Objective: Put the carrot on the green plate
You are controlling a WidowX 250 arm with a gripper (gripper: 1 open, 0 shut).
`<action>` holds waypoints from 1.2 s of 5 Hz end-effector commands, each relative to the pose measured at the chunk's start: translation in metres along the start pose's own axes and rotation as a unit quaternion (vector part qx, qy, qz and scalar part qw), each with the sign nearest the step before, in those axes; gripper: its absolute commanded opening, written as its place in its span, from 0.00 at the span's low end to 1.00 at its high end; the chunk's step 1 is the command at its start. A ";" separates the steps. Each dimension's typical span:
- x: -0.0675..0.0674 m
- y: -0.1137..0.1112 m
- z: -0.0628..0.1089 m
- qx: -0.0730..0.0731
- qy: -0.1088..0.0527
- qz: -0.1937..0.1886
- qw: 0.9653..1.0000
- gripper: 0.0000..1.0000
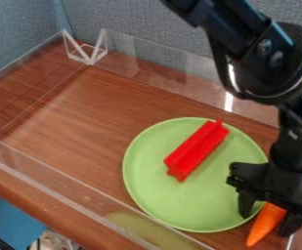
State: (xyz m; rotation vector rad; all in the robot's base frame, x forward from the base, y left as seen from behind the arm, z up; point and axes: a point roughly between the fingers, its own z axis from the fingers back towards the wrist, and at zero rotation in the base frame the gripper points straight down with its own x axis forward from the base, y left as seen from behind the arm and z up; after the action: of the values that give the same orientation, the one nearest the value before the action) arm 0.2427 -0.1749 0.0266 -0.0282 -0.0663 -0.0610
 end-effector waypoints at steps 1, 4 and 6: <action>-0.004 -0.015 0.014 -0.014 -0.013 0.000 1.000 0.00; -0.023 -0.027 0.020 -0.012 -0.011 0.003 1.000 0.00; -0.026 -0.021 0.039 -0.011 -0.011 -0.032 0.999 0.00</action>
State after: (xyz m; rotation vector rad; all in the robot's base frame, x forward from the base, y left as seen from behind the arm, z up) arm 0.2103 -0.1868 0.0492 -0.0178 -0.0410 -0.1029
